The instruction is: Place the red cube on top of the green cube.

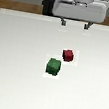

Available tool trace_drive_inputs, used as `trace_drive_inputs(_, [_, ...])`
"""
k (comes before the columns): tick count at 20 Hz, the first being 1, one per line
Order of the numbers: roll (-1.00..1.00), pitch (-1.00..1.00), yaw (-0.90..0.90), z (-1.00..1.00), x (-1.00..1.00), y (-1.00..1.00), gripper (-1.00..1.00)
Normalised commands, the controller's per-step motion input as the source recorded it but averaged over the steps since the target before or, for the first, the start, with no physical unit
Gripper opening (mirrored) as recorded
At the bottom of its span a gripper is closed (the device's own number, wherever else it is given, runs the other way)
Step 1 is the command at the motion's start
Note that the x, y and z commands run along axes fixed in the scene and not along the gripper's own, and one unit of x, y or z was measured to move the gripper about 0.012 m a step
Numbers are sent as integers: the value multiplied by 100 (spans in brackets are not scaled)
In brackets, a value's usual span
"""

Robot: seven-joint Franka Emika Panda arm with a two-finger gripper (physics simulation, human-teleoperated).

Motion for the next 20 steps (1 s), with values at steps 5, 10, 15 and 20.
trace_drive_inputs(5, [0, 0, 0, -60, 0, 0, 100])
trace_drive_inputs(10, [0, 0, 0, -100, 0, 0, 100])
trace_drive_inputs(15, [0, 0, 0, -100, 0, 0, 100])
trace_drive_inputs(20, [0, 0, 0, -60, 0, 0, -100])
